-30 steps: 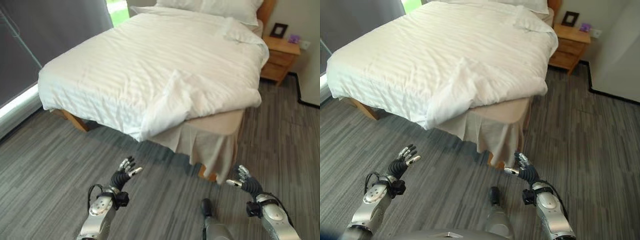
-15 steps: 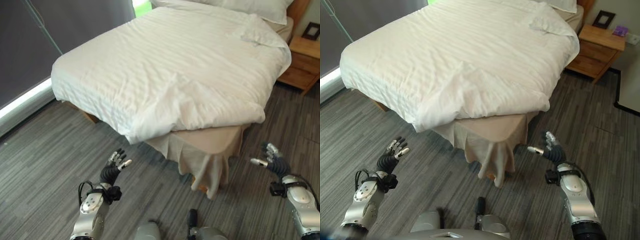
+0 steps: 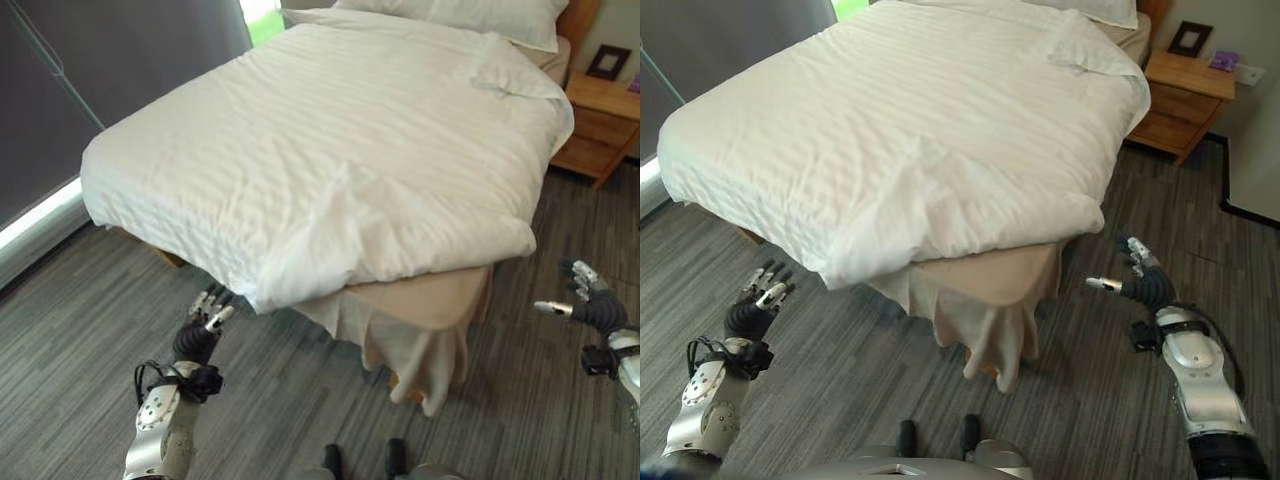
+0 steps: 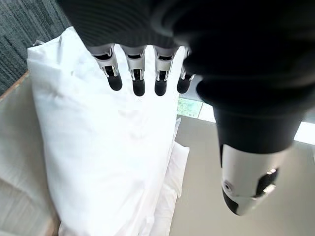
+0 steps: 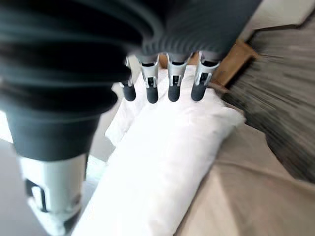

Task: Making the bed.

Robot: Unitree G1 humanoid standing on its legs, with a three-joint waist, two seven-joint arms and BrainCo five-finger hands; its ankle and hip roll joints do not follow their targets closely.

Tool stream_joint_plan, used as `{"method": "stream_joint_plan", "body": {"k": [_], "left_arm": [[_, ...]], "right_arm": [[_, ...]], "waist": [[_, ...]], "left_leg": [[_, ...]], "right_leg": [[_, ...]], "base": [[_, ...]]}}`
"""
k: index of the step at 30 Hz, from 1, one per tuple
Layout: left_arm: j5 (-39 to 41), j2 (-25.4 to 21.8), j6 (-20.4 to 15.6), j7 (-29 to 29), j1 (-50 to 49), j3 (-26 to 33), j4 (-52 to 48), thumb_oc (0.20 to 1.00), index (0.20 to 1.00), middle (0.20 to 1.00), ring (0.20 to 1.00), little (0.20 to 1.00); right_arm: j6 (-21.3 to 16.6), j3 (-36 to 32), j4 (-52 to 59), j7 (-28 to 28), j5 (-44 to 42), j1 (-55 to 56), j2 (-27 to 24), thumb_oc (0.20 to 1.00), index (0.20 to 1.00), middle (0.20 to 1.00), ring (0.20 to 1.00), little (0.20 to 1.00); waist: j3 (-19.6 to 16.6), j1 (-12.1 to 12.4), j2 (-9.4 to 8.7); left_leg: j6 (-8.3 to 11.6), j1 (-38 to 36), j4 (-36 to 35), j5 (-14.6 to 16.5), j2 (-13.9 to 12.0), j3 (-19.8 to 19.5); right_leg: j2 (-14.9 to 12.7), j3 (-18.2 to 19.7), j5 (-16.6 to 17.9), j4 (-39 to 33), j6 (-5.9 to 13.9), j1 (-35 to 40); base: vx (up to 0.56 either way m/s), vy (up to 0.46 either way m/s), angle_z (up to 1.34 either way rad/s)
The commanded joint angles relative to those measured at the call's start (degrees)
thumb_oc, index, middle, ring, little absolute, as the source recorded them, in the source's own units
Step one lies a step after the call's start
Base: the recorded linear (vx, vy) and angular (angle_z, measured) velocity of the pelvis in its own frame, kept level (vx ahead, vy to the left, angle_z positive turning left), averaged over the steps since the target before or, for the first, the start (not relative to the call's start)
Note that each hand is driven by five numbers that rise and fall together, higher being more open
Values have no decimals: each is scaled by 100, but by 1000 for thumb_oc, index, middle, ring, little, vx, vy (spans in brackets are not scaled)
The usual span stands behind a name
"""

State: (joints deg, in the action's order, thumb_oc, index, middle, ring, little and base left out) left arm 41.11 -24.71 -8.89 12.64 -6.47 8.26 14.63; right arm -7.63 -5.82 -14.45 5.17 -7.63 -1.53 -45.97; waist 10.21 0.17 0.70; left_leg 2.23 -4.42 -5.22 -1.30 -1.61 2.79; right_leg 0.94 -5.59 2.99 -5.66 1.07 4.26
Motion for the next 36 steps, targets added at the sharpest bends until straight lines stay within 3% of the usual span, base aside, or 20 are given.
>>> {"method": "stream_joint_plan", "body": {"k": [1,4,5,6,7,8,14,23,29,36], "left_arm": [[450,-396,-398,-115,-11,-122,-43,1000,1000,1000,1000,1000],[481,-371,-404,-209,-8,-146,-5,1000,1000,1000,1000,1000],[606,-272,-403,-430,-32,-273,-4,1000,1000,1000,1000,1000],[606,-257,-402,-431,-34,-254,-6,1000,1000,1000,1000,1000],[614,-262,-375,-486,-112,-340,18,1000,1000,1000,1000,1000],[613,-239,-375,-487,-110,-318,19,1000,1000,1000,1000,1000],[602,-435,-227,-466,-263,-281,175,1000,1000,1000,1000,1000],[411,-525,-168,-546,-146,-644,175,1000,1000,1000,1000,1000],[677,-310,-141,-636,88,-809,99,1000,1000,1000,1000,1000],[913,-208,-247,-833,153,-622,24,1000,1000,1000,1000,1000]], "right_arm": [[-38,881,-989,-347,200,-1543,-461,1000,1000,1000,1000,1000],[0,1245,-1254,-359,108,-2051,-459,1000,1000,1000,1000,1000],[207,2017,-2140,-415,13,-3338,-687,1000,1000,1000,1000,1000],[197,2066,-2175,-416,6,-3396,-685,1000,1000,1000,1000,1000],[330,2631,-2950,-534,144,-4496,-867,1000,1000,1000,1000,1000],[316,2699,-2997,-534,133,-4578,-860,1000,1000,1000,1000,1000],[543,4059,-5182,-770,608,-7114,-691,1000,1000,1000,1000,1000],[661,4364,-5997,-1046,464,-8106,-515,1000,1000,1000,1000,1000],[839,4561,-6430,-982,631,-8323,-211,1000,1000,1000,1000,1000],[1037,4555,-6802,-1048,844,-8311,-406,1000,1000,1000,1000,1000]], "waist": [[-311,482,-366],[-273,535,-405],[-179,817,-562],[-180,797,-553],[-110,984,-667],[-106,960,-652],[157,1428,-810],[477,1708,-845],[732,1821,-866],[1133,1922,-654]], "left_leg": [[-47,251,22,-377,89,-76],[-51,304,22,-386,95,-93],[-62,536,22,-428,111,-172],[-62,543,22,-429,111,-172],[-67,685,22,-450,108,-237],[-68,691,22,-451,108,-236],[-74,1254,26,-586,162,-546],[-58,1856,45,-733,261,-914],[-42,2232,70,-814,275,-1022],[93,2908,22,-989,306,-1064]], "right_leg": [[-699,-1,-1,134,568,238],[-706,-19,26,124,583,194],[-697,-118,104,77,598,39],[-697,-118,104,79,598,31],[-674,-168,145,66,608,-70],[-674,-167,146,66,608,-76],[-627,-403,218,66,633,-482],[-603,-696,269,66,638,-927],[-579,-749,306,66,626,-1244],[-590,-775,475,66,654,-1948]], "base": [[22,64,2],[-35,21,8],[-61,12,9],[-90,17,13],[-29,5,24],[-42,12,29],[-62,16,23],[-21,22,33],[-37,6,14],[-82,19,10]]}}
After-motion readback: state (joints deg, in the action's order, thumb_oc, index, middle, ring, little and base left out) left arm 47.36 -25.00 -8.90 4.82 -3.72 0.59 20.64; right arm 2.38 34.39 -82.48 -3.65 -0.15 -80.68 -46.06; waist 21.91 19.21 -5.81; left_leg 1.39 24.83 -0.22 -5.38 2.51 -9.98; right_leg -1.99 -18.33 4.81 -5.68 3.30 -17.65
